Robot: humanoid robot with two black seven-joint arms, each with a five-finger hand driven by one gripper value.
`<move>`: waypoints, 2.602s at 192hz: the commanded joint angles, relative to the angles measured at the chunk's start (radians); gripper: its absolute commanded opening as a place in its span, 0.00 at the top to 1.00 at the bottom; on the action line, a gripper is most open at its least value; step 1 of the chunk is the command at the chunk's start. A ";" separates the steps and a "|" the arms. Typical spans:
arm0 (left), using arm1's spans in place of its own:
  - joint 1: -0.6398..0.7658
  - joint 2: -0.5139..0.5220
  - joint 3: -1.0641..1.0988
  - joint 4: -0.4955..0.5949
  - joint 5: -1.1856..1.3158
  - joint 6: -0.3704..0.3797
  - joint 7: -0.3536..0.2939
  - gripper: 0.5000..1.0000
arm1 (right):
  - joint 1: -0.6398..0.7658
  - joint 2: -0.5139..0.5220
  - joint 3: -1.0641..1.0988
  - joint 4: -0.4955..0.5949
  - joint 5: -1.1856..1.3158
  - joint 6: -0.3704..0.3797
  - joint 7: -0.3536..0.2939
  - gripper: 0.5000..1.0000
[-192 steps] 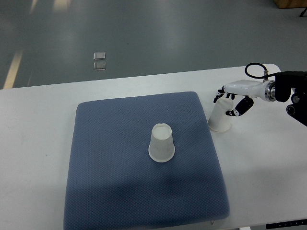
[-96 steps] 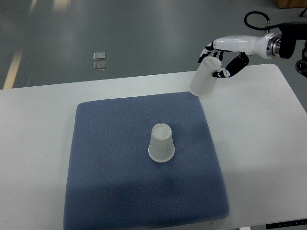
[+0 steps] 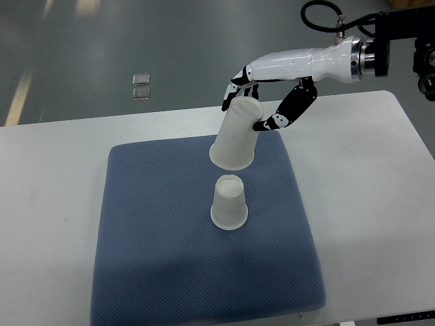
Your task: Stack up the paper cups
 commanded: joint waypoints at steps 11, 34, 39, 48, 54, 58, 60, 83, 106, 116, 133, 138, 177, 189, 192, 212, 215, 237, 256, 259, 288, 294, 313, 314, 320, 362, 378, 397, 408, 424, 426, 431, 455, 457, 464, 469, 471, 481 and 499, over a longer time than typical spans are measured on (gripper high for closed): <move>0.000 0.000 0.001 0.000 0.000 0.000 0.000 0.00 | -0.009 0.024 -0.010 0.004 0.006 0.015 -0.001 0.93; 0.000 0.000 0.001 0.000 0.000 0.000 0.000 0.00 | -0.032 0.049 -0.013 0.008 0.004 0.015 -0.005 0.93; 0.000 0.000 -0.001 0.000 0.000 0.000 0.000 0.00 | -0.033 0.058 -0.014 0.008 0.003 0.015 -0.010 0.93; 0.000 0.000 0.001 0.000 0.000 0.000 0.000 0.00 | -0.039 0.067 -0.014 0.007 -0.002 0.013 -0.021 0.93; 0.000 0.000 0.001 0.000 0.000 0.000 0.000 0.00 | -0.047 0.072 -0.014 0.008 -0.005 0.013 -0.024 0.93; 0.000 0.000 0.001 0.000 0.000 0.000 0.000 0.00 | -0.050 0.073 -0.016 0.007 -0.006 0.012 -0.025 0.93; 0.000 0.000 0.001 0.000 0.000 0.000 0.000 0.00 | -0.052 0.075 -0.016 0.007 -0.008 0.012 -0.025 0.93; 0.000 0.000 0.001 0.000 0.000 0.000 0.000 0.00 | -0.061 0.092 -0.016 0.007 -0.045 0.009 -0.025 0.93; 0.000 0.000 0.001 0.000 0.000 0.000 0.000 0.00 | -0.066 0.095 -0.016 0.004 -0.083 0.007 -0.025 0.92; 0.000 0.000 0.001 0.000 0.000 0.000 0.000 0.00 | -0.066 0.095 -0.016 0.004 -0.085 0.007 -0.025 0.92; 0.000 0.000 -0.001 0.000 0.000 0.000 0.000 0.00 | -0.064 0.093 -0.016 0.004 -0.088 0.009 -0.025 0.91; 0.000 0.000 -0.001 0.000 0.000 0.000 0.000 0.00 | -0.064 0.093 -0.016 0.004 -0.088 0.009 -0.025 0.91; 0.000 0.000 -0.001 0.000 0.000 0.000 0.000 0.00 | -0.064 0.093 -0.016 0.007 -0.094 0.013 -0.022 0.90; 0.000 0.000 0.001 0.000 0.000 0.000 0.000 0.00 | -0.064 0.095 -0.016 0.007 -0.095 0.015 -0.022 0.90; 0.000 0.000 -0.001 0.000 0.000 0.000 0.000 0.00 | -0.064 0.095 -0.016 0.007 -0.097 0.015 -0.022 0.90; 0.000 0.000 0.001 0.000 0.000 0.000 0.000 0.00 | -0.069 0.095 -0.016 0.007 -0.123 0.012 -0.022 0.90; 0.000 0.000 0.001 0.000 0.000 0.000 0.000 0.00 | -0.069 0.095 -0.016 0.007 -0.126 0.012 -0.022 0.90; 0.000 0.000 0.001 0.000 0.000 0.000 0.000 0.00 | -0.070 0.096 -0.016 0.007 -0.141 0.012 -0.022 0.89; 0.000 0.000 -0.001 0.000 0.000 0.000 0.000 0.00 | -0.072 0.096 -0.017 0.007 -0.143 0.009 -0.022 0.89; 0.000 0.000 0.001 0.000 0.000 0.000 0.000 0.00 | -0.075 0.096 -0.017 0.007 -0.144 0.007 -0.022 0.89; 0.000 0.000 -0.001 0.000 0.000 0.000 0.000 0.00 | -0.092 0.096 -0.017 0.007 -0.167 0.007 -0.021 0.85; 0.000 0.000 0.001 0.000 0.000 0.000 0.000 0.00 | -0.095 0.098 -0.017 0.007 -0.167 0.007 -0.021 0.84; 0.000 0.000 -0.001 0.000 0.000 0.000 -0.002 0.00 | -0.105 0.098 -0.017 0.007 -0.167 0.006 -0.021 0.80; 0.000 0.000 -0.001 0.000 0.000 0.000 0.000 0.00 | -0.105 0.098 -0.017 0.007 -0.167 0.006 -0.021 0.79; 0.000 0.000 -0.001 0.000 0.000 0.000 0.000 0.00 | -0.107 0.099 -0.017 0.007 -0.167 0.006 -0.021 0.77; 0.000 0.000 0.001 0.000 0.000 0.000 0.000 0.00 | -0.119 0.110 -0.017 0.007 -0.167 0.003 -0.021 0.49; 0.000 0.000 -0.001 0.000 0.000 0.000 0.000 0.00 | -0.119 0.112 -0.016 0.004 -0.167 0.003 -0.021 0.38; 0.000 0.000 -0.001 0.000 0.000 0.000 0.000 0.00 | -0.119 0.112 -0.016 0.007 -0.167 0.003 -0.021 0.28; 0.000 0.000 0.001 0.000 0.000 0.000 0.000 0.00 | -0.119 0.110 -0.016 0.004 -0.167 0.004 -0.021 0.25; 0.000 0.000 -0.001 0.000 0.000 0.000 0.000 0.00 | -0.119 0.110 -0.016 0.004 -0.166 0.004 -0.019 0.20; 0.000 0.000 0.001 0.000 0.000 0.000 0.000 0.00 | -0.119 0.110 -0.016 0.004 -0.167 0.004 -0.019 0.20; 0.000 0.000 0.001 0.000 0.000 0.000 0.000 0.00 | -0.119 0.110 -0.016 0.004 -0.166 0.004 -0.019 0.20; 0.000 0.000 0.001 0.000 0.000 0.000 0.000 0.00 | -0.119 0.109 -0.014 0.004 -0.158 0.003 -0.021 0.20; 0.000 0.000 0.001 0.000 0.000 0.000 0.000 0.00 | -0.119 0.107 -0.013 0.002 -0.158 0.003 -0.021 0.20; 0.000 0.000 0.001 0.000 0.000 0.000 0.000 0.00 | -0.119 0.107 -0.008 -0.004 -0.152 0.001 -0.021 0.20; 0.000 0.000 -0.001 0.000 0.000 0.000 0.000 0.00 | -0.119 0.107 -0.002 -0.010 -0.148 0.000 -0.022 0.20; 0.000 0.000 0.001 0.000 0.000 0.000 0.000 0.00 | -0.119 0.107 0.000 -0.012 -0.146 0.000 -0.022 0.20; 0.000 0.000 0.001 0.000 0.000 0.000 0.000 0.00 | -0.122 0.107 0.006 -0.033 -0.131 -0.003 -0.024 0.20; 0.000 0.000 0.001 0.000 0.000 0.000 0.000 0.00 | -0.138 0.112 0.035 -0.104 -0.026 -0.059 -0.027 0.20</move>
